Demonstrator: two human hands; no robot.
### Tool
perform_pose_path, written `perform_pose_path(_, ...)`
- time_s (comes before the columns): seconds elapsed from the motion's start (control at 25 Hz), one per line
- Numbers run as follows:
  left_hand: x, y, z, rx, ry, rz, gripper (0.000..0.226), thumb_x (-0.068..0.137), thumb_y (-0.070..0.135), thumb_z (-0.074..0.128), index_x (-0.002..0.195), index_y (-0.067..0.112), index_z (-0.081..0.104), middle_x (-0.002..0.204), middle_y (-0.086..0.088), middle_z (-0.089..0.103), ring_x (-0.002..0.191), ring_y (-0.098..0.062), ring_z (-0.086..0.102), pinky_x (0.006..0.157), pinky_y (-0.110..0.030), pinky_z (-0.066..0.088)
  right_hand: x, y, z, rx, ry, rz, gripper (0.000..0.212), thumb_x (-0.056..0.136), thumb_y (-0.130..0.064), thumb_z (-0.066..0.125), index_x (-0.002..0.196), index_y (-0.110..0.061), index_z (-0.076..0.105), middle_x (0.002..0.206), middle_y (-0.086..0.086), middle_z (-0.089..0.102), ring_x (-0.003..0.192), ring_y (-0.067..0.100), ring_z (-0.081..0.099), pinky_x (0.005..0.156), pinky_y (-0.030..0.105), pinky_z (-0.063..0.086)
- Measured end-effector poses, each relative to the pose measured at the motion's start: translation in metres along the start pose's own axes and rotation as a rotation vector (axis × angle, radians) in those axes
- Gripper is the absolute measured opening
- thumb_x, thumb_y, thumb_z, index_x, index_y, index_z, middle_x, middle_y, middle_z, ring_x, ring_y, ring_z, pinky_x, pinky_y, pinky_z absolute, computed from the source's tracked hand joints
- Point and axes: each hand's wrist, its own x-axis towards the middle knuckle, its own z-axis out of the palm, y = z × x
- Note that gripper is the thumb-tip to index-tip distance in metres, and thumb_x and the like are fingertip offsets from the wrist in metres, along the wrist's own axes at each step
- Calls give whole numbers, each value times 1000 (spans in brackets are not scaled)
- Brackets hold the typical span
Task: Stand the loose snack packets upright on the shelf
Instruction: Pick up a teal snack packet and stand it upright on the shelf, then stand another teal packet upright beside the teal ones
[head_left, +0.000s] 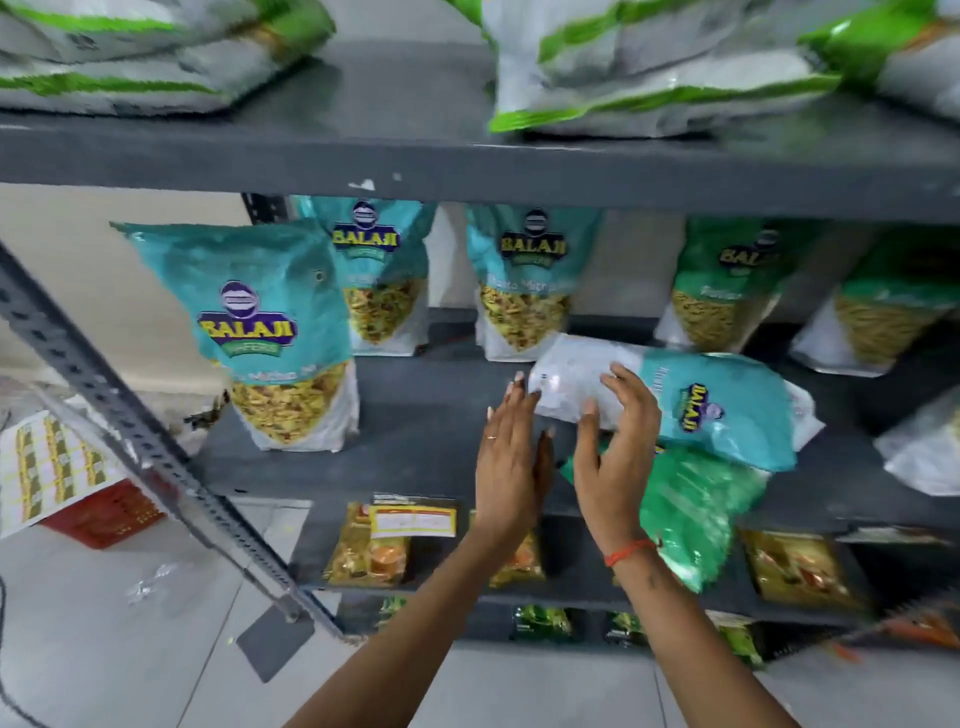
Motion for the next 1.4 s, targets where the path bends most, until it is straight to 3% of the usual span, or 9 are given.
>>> perform_pose_path(0.16, -10, 28, 57, -2, -120, -21, 39, 95, 18, 46, 133, 11, 45, 151, -7, 37, 138, -23, 37, 113, -44, 34, -5, 47, -66, -81, -15, 49, 22, 93, -15, 47, 112, -5, 55, 117, 11, 58, 115, 23, 51, 103, 35, 40)
perform_pose_path(0.36, 2, 40, 93, 105, -223, -38, 39, 92, 11, 48, 131, 11, 48, 149, -8, 40, 137, -25, 39, 111, -44, 36, 0, 75, -105, -124, -299, 327, 10, 88, -7, 56, 95, -5, 63, 81, 14, 72, 76, 26, 69, 70, 48, 57)
perform_pose_path(0.56, 16, 34, 98, 214, -216, 0, 35, 93, 9, 46, 127, 7, 52, 143, -11, 48, 131, -27, 47, 112, -39, 35, 18, 84, -108, -134, -444, 481, 15, 88, -11, 59, 97, -5, 71, 93, 14, 74, 81, 23, 69, 80, 39, 58)
perform_pose_path(0.72, 25, 35, 85, -1, -112, -185, 37, 97, 15, 39, 133, 21, 48, 141, -2, 51, 130, -19, 47, 103, -29, 41, 22, 93, -101, -143, -440, 528, 21, 89, -4, 53, 105, -2, 67, 102, 15, 71, 82, 22, 63, 77, 30, 49)
perform_pose_path(0.92, 45, 28, 48, -277, -39, -186, 28, 98, 13, 41, 119, 19, 57, 122, 4, 62, 107, -3, 54, 82, 1, 37, 61, 101, -60, 519, -230, 849, 40, 88, 7, 53, 127, -1, 49, 130, 12, 57, 120, 28, 54, 103, 44, 44)
perform_pose_path(1.0, 53, 22, 34, -322, 20, -247, 21, 98, 15, 44, 113, 16, 57, 103, 3, 66, 84, -7, 58, 65, -4, 41, 78, 102, -43, 749, -258, 929, 45, 89, 12, 45, 130, -7, 44, 128, 6, 55, 115, 21, 54, 102, 39, 43)
perform_pose_path(1.08, 62, 18, 21, -357, 58, -298, 13, 97, 16, 47, 107, 12, 55, 90, 3, 63, 76, -10, 56, 65, -16, 44, 87, 104, -33, 798, -375, 942, 40, 90, 15, 39, 112, -15, 53, 113, -1, 61, 101, 10, 60, 101, 35, 44)
perform_pose_path(1.28, 77, 2, -20, -505, 89, -424, 4, 94, 15, 53, 90, 13, 52, 92, -11, 65, 84, -20, 61, 79, -38, 51, 89, 92, -26, 660, -437, 823, 22, 94, 2, 44, 85, -15, 55, 85, -1, 61, 74, 0, 66, 82, 24, 56)
perform_pose_path(1.4, 70, -1, -44, -542, 79, -526, 9, 92, 18, 56, 85, 23, 55, 96, -13, 68, 89, -26, 65, 80, -39, 53, 81, 69, -31, 467, -448, 670, 17, 93, -1, 48, 86, -15, 54, 86, 0, 62, 79, 2, 58, 79, 19, 48)
